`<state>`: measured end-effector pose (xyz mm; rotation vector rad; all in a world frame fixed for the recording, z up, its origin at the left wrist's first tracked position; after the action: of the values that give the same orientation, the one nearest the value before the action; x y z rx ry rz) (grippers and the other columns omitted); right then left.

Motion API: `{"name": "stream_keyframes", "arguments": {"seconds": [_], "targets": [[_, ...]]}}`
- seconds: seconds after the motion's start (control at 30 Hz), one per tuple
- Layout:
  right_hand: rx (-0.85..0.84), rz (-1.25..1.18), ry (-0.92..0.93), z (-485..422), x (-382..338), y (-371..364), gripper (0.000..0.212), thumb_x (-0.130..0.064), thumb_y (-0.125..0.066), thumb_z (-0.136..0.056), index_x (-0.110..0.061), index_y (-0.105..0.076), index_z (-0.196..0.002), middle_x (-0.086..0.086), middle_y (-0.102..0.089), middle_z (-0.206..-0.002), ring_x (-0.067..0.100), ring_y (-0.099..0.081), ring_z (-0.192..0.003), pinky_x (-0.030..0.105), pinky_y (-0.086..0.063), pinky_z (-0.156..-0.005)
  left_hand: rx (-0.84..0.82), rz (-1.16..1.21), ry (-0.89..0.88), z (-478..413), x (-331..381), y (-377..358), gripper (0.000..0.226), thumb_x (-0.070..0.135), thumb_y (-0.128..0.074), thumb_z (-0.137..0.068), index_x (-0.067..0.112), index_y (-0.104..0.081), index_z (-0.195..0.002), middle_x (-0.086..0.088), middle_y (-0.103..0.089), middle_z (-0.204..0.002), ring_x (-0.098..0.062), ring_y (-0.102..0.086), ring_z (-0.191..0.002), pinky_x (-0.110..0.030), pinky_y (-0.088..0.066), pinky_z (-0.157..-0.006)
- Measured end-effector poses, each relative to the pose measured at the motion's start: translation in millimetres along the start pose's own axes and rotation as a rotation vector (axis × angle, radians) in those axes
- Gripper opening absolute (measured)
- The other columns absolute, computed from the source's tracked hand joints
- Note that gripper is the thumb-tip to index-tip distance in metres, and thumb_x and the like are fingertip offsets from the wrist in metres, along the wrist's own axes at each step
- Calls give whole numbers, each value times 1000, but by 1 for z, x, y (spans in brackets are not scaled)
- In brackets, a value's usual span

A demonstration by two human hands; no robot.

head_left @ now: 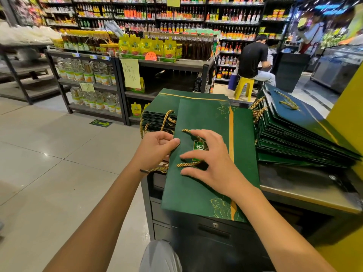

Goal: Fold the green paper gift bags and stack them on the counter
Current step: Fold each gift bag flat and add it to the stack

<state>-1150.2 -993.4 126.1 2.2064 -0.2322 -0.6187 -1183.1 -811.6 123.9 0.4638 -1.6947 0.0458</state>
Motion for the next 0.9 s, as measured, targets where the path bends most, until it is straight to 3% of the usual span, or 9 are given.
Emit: {"name": "stream_keyframes", "arguments": {"seconds": [0.13,0.23,0.37,0.43,0.53,0.63,0.7,0.8,0.9], "targets": [[38,-59,-25,0,2,-1,10,-36,-79,-84,-30,-80,-93,-1,-50,-147,26,-33,-143,56,-33,-110,-9,4,24,0,1,0,10,17,-66,-98,9,-72,-100,-8,-78,-84,-15,-75,-75,-25,-59,-62],[81,-53,-2,0,4,-1,5,-29,-71,-94,-25,-73,-96,-1,-51,-143,24,-37,-140,53,-35,-108,-9,13,29,-1,1,-1,10,16,-66,-98,9,-72,-100,-6,-78,-82,-12,-74,-71,-24,-56,-60],[219,-211,-75,0,6,11,6,-14,-59,-101,-17,-64,-100,0,-55,-131,16,-48,-129,28,-37,-105,-9,24,35,-1,2,-2,10,15,-65,-99,8,-72,-98,-3,-77,-77,-11,-72,-68,-23,-55,-59],[332,-344,-163,1,11,19,9,-9,-54,-103,-15,-61,-101,1,-58,-125,13,-55,-121,23,-44,-98,-9,18,36,0,2,-3,10,16,-64,-99,9,-72,-97,1,-76,-73,-8,-71,-66,-20,-54,-57],[472,-590,-337,3,21,24,8,-9,-51,-105,-9,-59,-107,1,-62,-119,14,-64,-107,35,-56,-94,-3,0,29,0,2,-3,11,17,-64,-99,11,-73,-96,-1,-77,-76,-8,-71,-68,-19,-54,-58],[489,-650,-409,3,25,26,10,-9,-55,-103,-4,-62,-108,0,-65,-115,15,-68,-98,35,-59,-90,-1,0,31,0,0,-3,12,17,-64,-100,9,-73,-99,-7,-78,-81,-11,-73,-70,-21,-55,-58],[465,-597,-405,4,23,31,6,-10,-63,-99,-9,-68,-102,0,-68,-109,13,-68,-95,30,-57,-87,10,-14,25,1,0,-2,13,18,-64,-99,9,-73,-100,-5,-78,-81,-10,-73,-70,-21,-55,-58],[378,-321,-347,10,24,42,4,-15,-71,-93,-18,-73,-95,-4,-67,-101,5,-63,-94,15,-48,-81,35,-25,15,1,-1,-2,15,19,-64,-99,8,-73,-102,-4,-78,-81,-9,-72,-71,-20,-54,-57],[311,-85,-332,25,31,50,15,-18,-76,-89,-20,-73,-103,-8,-63,-106,6,-60,-100,24,-49,-89,69,-41,-4,1,-2,-4,13,20,-64,-99,10,-73,-100,-3,-78,-81,-7,-72,-71,-17,-52,-56]]}}
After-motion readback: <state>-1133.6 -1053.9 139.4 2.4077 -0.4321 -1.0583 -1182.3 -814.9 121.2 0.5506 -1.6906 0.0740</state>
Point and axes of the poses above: each hand's wrist, its own z-axis away from the middle knuckle, its own y-axis out of the back of the hand, x = y × z, the point moved 4 cm from there along -z, towards the middle knuckle
